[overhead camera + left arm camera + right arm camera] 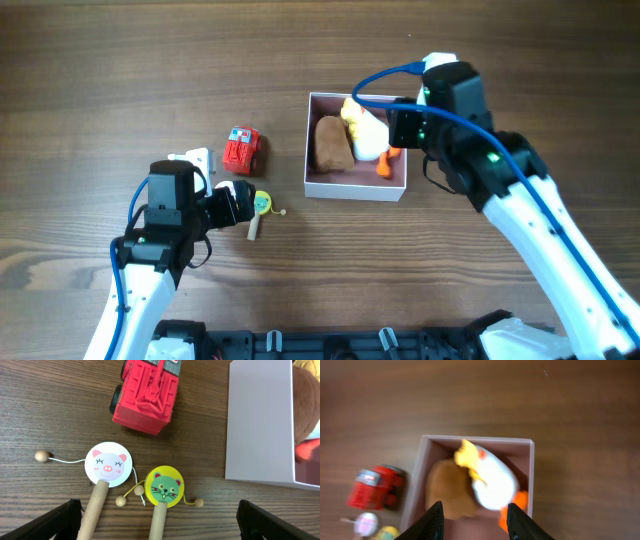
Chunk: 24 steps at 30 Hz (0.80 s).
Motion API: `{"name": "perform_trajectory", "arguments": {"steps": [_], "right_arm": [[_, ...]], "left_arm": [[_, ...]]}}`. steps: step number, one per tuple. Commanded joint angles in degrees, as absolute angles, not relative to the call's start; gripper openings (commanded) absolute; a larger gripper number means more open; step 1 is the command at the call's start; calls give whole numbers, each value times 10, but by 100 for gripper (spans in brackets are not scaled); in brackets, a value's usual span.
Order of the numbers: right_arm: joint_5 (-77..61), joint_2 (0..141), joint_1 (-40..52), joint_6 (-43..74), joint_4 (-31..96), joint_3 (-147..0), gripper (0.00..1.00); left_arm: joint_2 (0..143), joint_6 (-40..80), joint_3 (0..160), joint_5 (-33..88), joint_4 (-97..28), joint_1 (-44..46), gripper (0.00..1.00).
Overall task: Pack container
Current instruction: 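Lower the duck into the box, release, and lift the right gripper away, then grasp the red toy truck with the left gripper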
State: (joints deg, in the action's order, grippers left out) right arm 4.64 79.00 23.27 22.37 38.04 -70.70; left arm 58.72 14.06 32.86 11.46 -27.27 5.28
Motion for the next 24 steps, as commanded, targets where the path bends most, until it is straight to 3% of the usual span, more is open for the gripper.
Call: {"name": "perform_trajectory", "arguments": {"steps": [1, 3, 9, 13, 16, 24], "right_arm": [[118, 812, 222, 212, 395, -706, 41], [118, 810, 202, 228, 401, -706, 49], [8, 811, 53, 246, 459, -706, 59], [-93, 813, -60, 272, 492, -694, 86], [-122, 813, -112, 272, 508, -684, 98], [-121, 814, -143, 272, 519, -678, 100]], "left_arm": [[589, 144, 341, 122, -273, 50, 100], [589, 144, 341, 122, -273, 50, 100], [589, 144, 341, 122, -273, 50, 100], [589, 144, 341, 122, -273, 50, 100], [589, 144, 341, 137, -274, 50, 100], [592, 121, 374, 164, -291, 50, 100]]}}
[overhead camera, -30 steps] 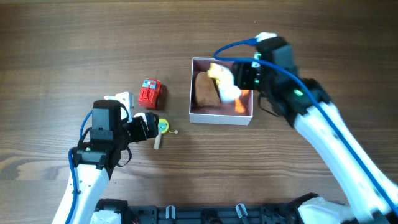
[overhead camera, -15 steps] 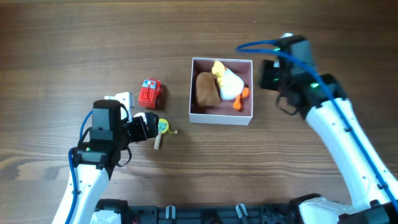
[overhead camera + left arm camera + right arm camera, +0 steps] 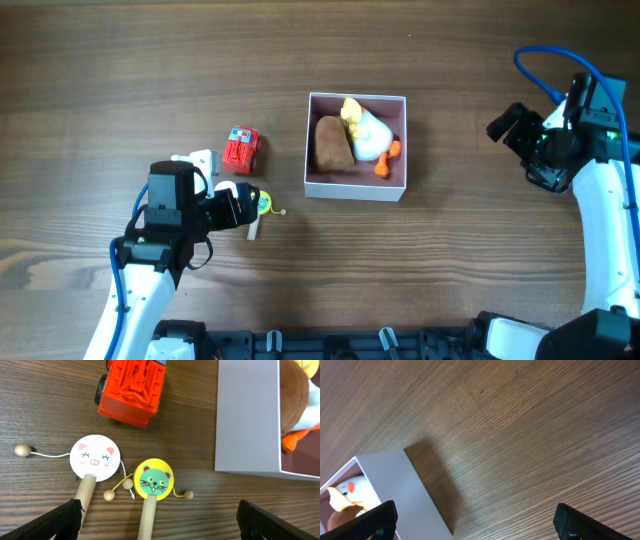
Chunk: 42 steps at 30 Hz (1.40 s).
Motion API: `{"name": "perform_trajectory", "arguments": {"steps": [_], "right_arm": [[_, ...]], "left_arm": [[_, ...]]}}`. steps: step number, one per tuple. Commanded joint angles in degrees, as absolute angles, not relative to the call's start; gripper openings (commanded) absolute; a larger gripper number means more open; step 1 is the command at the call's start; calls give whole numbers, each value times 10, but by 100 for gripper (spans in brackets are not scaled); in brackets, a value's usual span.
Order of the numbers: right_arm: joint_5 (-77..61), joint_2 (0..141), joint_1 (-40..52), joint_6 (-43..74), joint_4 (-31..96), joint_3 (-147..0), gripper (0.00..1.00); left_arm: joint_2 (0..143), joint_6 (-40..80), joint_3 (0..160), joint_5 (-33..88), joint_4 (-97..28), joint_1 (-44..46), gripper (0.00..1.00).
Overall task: Pack container
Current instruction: 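Grasp the red toy truck with the left gripper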
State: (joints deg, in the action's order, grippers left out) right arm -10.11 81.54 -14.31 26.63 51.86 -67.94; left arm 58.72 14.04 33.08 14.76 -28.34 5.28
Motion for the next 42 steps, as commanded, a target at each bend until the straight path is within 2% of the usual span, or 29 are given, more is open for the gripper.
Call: {"name": "perform_trajectory", "arguments": {"steps": [1, 5, 8, 11, 24, 33, 36, 42], "right_arm": [[-121, 814, -143, 271, 516, -678, 99], [-121, 814, -143, 272, 512, -678, 100], [-121, 814, -143, 272, 510, -678, 99], [-121, 814, -143, 272, 510, -678, 100], [-121, 814, -143, 272, 510, -678, 100], [-121, 814, -143, 272, 510, -678, 100], [-121, 814, -143, 272, 510, -678, 100], [-121, 814, -143, 272, 510, -678, 99]], "left_arm": [[597, 114, 394, 165, -301, 50, 100], [667, 33, 533, 155, -404, 50, 100], [755, -15, 640, 103, -487, 50, 100], [842, -43, 710, 68, -524, 50, 100], [1084, -132, 730, 65, -472, 57, 96], [1124, -131, 730, 65, -444, 79, 94], [1125, -131, 730, 65, -432, 86, 89], [1125, -131, 730, 65, -413, 89, 72]]}}
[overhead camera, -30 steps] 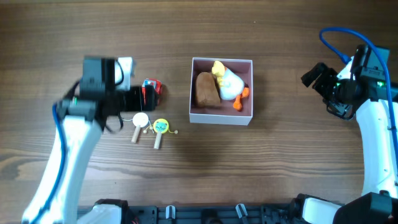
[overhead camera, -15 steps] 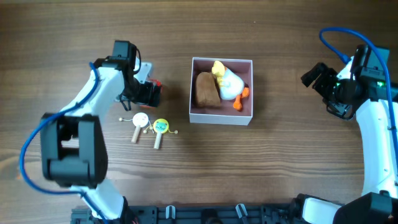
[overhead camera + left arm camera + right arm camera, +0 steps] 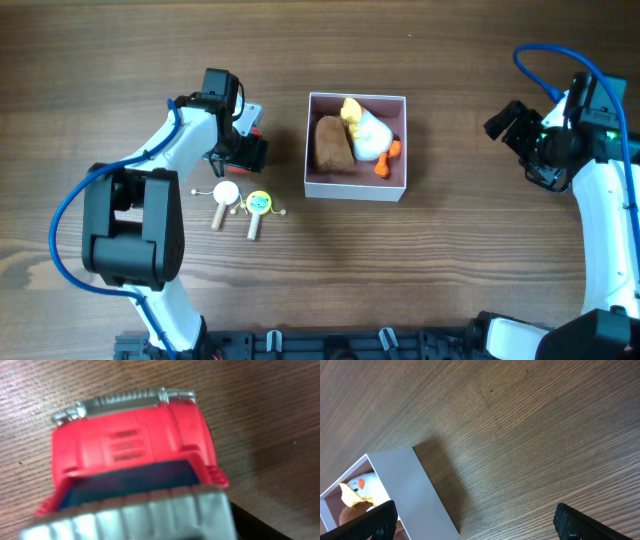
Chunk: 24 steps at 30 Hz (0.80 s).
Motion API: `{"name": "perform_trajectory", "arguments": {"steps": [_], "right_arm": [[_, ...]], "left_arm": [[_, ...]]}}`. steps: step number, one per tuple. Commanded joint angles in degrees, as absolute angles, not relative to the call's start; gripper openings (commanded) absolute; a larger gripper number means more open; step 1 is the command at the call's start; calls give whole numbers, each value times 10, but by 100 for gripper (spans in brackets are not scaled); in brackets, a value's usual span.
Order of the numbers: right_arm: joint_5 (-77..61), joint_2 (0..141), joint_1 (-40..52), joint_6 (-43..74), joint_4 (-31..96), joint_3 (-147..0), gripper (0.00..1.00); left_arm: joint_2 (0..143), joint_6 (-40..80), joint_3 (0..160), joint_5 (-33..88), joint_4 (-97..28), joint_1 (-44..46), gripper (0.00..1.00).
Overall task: Pack container
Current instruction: 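Grasp the red toy truck with the left gripper, then carry the red truck into the box and open the left gripper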
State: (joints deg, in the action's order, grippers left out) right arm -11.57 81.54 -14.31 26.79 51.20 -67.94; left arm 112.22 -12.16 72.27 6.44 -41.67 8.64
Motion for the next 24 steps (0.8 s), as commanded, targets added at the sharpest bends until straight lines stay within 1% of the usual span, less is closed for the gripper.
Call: {"name": "perform_trajectory", "arguments": {"steps": [1, 3, 6, 10, 14, 16, 18, 20, 23, 24], "right_arm": [[-121, 814, -143, 272, 510, -678, 100], [-121, 814, -143, 272, 510, -678, 100], [-121, 814, -143, 272, 510, -678, 100], [-121, 814, -143, 272, 510, -678, 100], [-121, 814, -143, 272, 510, -678, 100], [-121, 814, -143, 272, 510, -678, 100], [-121, 814, -143, 272, 510, -678, 99], [-121, 814, -143, 272, 510, -678, 100], [-121, 814, -143, 272, 510, -678, 100], [-121, 814, -143, 272, 510, -678, 100]], "left_arm": [[1125, -131, 730, 65, -414, 89, 70], [1125, -131, 730, 65, -416, 89, 65], [1125, -130, 730, 65, -423, 89, 56], [1107, -94, 731, 61, -431, 89, 51], [1060, -53, 748, 62, -452, 90, 40], [1029, -53, 768, 62, -479, 95, 34], [997, -56, 787, 62, -506, 109, 27], [966, -74, 804, 61, -525, 128, 24], [902, -136, 815, 61, -528, 190, 22], [888, -163, 815, 61, -523, 214, 18]]}}
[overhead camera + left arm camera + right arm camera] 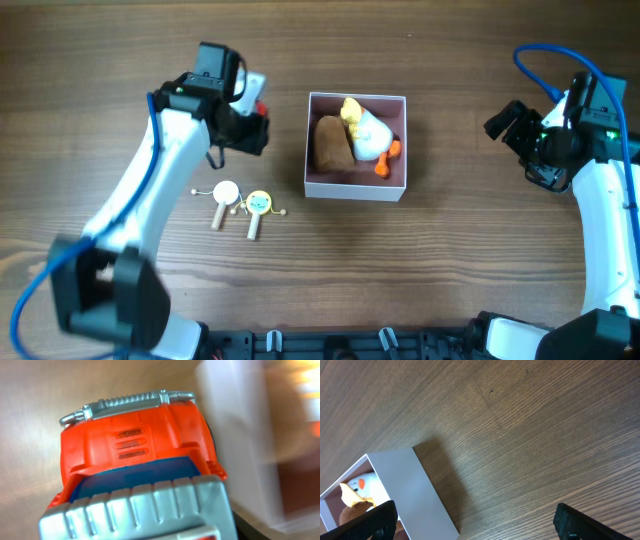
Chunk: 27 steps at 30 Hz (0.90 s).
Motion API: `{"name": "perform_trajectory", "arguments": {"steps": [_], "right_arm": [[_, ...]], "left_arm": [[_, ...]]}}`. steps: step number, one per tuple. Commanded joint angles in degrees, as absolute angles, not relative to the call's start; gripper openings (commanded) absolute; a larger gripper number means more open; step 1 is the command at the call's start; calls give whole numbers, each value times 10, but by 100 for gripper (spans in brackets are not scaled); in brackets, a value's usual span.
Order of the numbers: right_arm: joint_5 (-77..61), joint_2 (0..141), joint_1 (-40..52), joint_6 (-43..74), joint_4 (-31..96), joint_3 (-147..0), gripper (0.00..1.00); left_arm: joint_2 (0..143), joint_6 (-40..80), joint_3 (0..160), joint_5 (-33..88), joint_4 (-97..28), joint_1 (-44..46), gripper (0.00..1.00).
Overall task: Pack container
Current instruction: 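Carry the red truck into the box and open the left gripper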
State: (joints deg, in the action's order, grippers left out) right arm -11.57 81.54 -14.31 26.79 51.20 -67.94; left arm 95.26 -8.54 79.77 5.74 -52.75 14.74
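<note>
A red toy truck with a grey grille fills the left wrist view, held off the table. My left gripper is shut on it, just left of the white box; only a red edge of the truck shows overhead. The box holds a brown plush and a white duck. Its white wall is blurred at the right of the left wrist view. My right gripper hangs open and empty far right of the box.
Two wooden-handled rattle drums lie on the table below my left gripper: a pig-faced one and a yellow one. The right gripper is near the table's right edge.
My left gripper, shut on the truck, has risen off the table and shifted a little toward the far side; the box wall now shows beside the truck. The right arm has not moved.
My right gripper hung over the box with the duck inside while the left stood open by the rattle drums. Then the right arm was far to the right, open. Later the left gripper was on the truck on the table, and now holds it raised beside the box.
</note>
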Motion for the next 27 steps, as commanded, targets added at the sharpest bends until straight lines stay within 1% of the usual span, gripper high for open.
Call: {"name": "perform_trajectory", "arguments": {"steps": [1, 2, 3, 7, 9, 11, 13, 14, 16, 17, 19, 22, 24, 25, 26, 27], "right_arm": [[-121, 814, -143, 272, 510, -678, 100], [-121, 814, -143, 272, 510, -678, 100], [-121, 814, -143, 272, 510, -678, 100], [-121, 814, -143, 272, 510, -678, 100], [-121, 814, -143, 272, 510, -678, 100], [-121, 814, -143, 272, 510, -678, 100], [-121, 814, -143, 272, 510, -678, 100], [-121, 814, -143, 272, 510, -678, 100], [-121, 814, -143, 272, 510, -678, 100], [-121, 814, -143, 272, 510, -678, 100], [-121, 814, -143, 272, 510, -678, 100], [-121, 814, -143, 272, 510, -678, 100], [-121, 814, -143, 272, 510, -678, 100], [-121, 814, -143, 272, 510, -678, 99], [-121, 814, -143, 272, 510, -678, 100], [-121, 814, -143, 271, 510, -678, 100]], "left_arm": [[875, -202, 815, 61, -517, 244, 14], [870, -237, 815, 60, -512, 266, 7], [869, -269, 815, 56, -506, 286, 4], [893, -386, 815, 53, -486, 345, 4], [927, -448, 815, 53, -476, 361, 12], [960, -477, 815, 53, -462, 366, 14], [988, -478, 815, 53, -442, 368, 21], [1003, -478, 815, 53, -430, 368, 27], [1030, -478, 815, 68, -406, 368, 33], [1044, -479, 815, 79, -392, 369, 35], [1060, -479, 815, 83, -373, 372, 36], [1063, -479, 815, 85, -368, 382, 36], [1063, -478, 815, 85, -372, 390, 39], [1063, -478, 815, 83, -376, 394, 45], [1063, -477, 815, 82, -380, 397, 77], [1063, -476, 815, 77, -384, 399, 100]]}}
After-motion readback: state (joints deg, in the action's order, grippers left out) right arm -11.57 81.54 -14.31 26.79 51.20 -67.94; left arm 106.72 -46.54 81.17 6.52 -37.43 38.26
